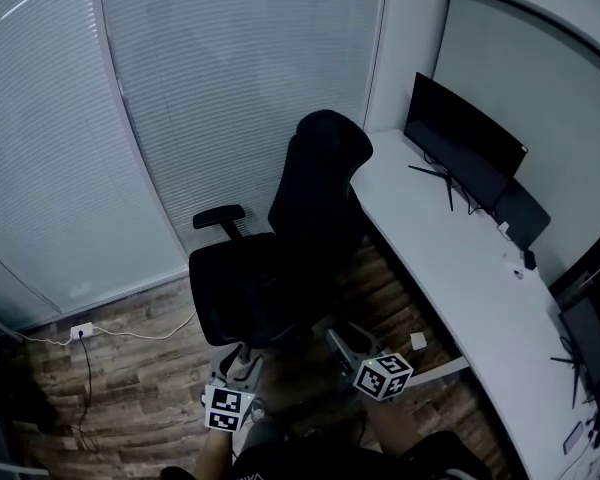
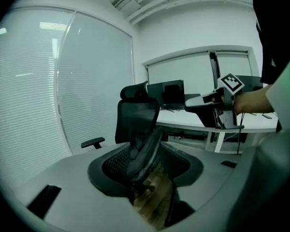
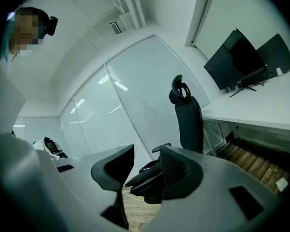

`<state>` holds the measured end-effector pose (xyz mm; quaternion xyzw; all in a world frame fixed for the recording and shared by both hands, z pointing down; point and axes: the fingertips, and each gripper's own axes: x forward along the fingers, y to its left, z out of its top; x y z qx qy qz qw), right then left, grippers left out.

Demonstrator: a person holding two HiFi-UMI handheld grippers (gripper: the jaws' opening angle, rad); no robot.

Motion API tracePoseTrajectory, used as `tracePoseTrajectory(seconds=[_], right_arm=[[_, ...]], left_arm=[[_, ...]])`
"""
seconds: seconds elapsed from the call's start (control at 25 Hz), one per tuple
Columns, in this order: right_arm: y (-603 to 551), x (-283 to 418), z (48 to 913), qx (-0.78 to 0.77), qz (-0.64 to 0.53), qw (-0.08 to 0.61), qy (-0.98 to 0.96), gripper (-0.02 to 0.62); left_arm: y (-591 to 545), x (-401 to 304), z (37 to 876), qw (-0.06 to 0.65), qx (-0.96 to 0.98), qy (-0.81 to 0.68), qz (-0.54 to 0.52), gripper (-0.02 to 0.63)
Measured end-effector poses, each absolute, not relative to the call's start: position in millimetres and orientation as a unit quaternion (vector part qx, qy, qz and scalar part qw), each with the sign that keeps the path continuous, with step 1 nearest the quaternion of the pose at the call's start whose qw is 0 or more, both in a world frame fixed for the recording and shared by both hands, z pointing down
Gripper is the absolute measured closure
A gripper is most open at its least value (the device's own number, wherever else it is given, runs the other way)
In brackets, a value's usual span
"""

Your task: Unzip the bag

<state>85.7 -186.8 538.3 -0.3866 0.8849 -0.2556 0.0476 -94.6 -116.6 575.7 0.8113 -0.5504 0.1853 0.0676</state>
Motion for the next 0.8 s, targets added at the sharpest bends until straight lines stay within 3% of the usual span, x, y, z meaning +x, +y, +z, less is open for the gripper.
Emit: tracePoseTrajectory(seconds=[0.16,0.28,0.44,0.56,0.8], right_arm=[[-163,86,529,-0.375,-0.229,0.041,0.897,0.424],[-146,88,521,-0.364,-0.208,0.039,0.907,0.479],[-126,91,512,-0.346,-0.182,0.034,0.92,0.525],[-114,90,511,-0.33,-0.171,0.025,0.928,0.534],[-98,91,509,-0.317,-0.173,0.021,0.932,0.541]], left_arm=[[-98,-85,562,0.064,0.809,-0.562,0.16,0.403],[-83,-76,552,0.061,0.807,-0.571,0.142,0.408],[-65,-66,540,0.052,0.8,-0.586,0.122,0.457],[-52,-60,534,0.051,0.794,-0.595,0.109,0.516],[-37,-49,529,0.06,0.797,-0.593,0.101,0.569]])
